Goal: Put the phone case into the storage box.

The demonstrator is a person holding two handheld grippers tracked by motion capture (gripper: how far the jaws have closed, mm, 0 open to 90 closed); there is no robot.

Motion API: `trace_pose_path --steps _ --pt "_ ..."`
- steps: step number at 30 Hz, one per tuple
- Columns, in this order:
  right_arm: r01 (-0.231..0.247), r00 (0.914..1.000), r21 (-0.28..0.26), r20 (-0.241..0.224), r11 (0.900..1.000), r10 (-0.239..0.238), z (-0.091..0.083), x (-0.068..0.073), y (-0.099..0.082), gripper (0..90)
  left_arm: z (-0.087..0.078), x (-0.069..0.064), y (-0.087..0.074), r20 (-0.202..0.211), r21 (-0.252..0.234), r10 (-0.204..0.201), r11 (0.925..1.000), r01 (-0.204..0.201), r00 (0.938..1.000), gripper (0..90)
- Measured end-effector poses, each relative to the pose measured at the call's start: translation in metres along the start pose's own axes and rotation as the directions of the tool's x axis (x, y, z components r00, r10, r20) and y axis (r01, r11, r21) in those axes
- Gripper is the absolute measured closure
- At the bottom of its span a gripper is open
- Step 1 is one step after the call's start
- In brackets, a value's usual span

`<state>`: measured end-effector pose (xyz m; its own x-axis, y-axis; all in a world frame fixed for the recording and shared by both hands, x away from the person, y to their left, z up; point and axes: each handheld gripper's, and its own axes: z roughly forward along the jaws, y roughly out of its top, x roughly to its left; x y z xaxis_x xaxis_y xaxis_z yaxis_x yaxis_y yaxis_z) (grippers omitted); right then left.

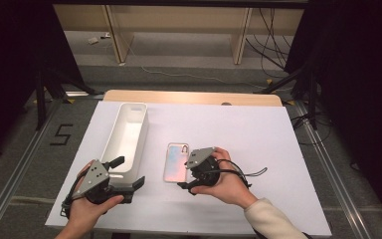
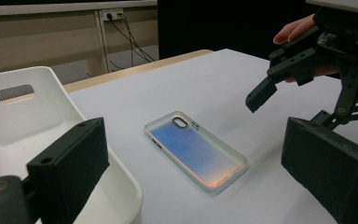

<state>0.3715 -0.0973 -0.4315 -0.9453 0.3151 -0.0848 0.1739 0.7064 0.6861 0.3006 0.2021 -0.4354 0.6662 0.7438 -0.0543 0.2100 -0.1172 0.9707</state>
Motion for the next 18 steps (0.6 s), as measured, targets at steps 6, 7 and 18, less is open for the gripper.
trace_pose_path --steps 6,7,18 --pt "0.03 0.9996 0.066 -0.003 0.9974 -0.03 0.011 -0.001 0.005 35.0 0.0 0.0 0.0 0.002 0.0 0.003 1.0 -0.003 1.0 6.5" --pt "0.036 0.9994 0.079 0.002 0.9962 -0.036 0.014 -0.001 0.006 35.6 0.0 0.0 0.0 0.003 0.0 0.004 1.0 -0.004 1.0 6.5" --pt "0.083 0.9964 0.235 -0.037 0.9684 -0.076 0.041 -0.003 0.016 38.6 0.0 0.0 0.0 0.009 -0.001 0.005 1.0 -0.005 0.9999 6.6"
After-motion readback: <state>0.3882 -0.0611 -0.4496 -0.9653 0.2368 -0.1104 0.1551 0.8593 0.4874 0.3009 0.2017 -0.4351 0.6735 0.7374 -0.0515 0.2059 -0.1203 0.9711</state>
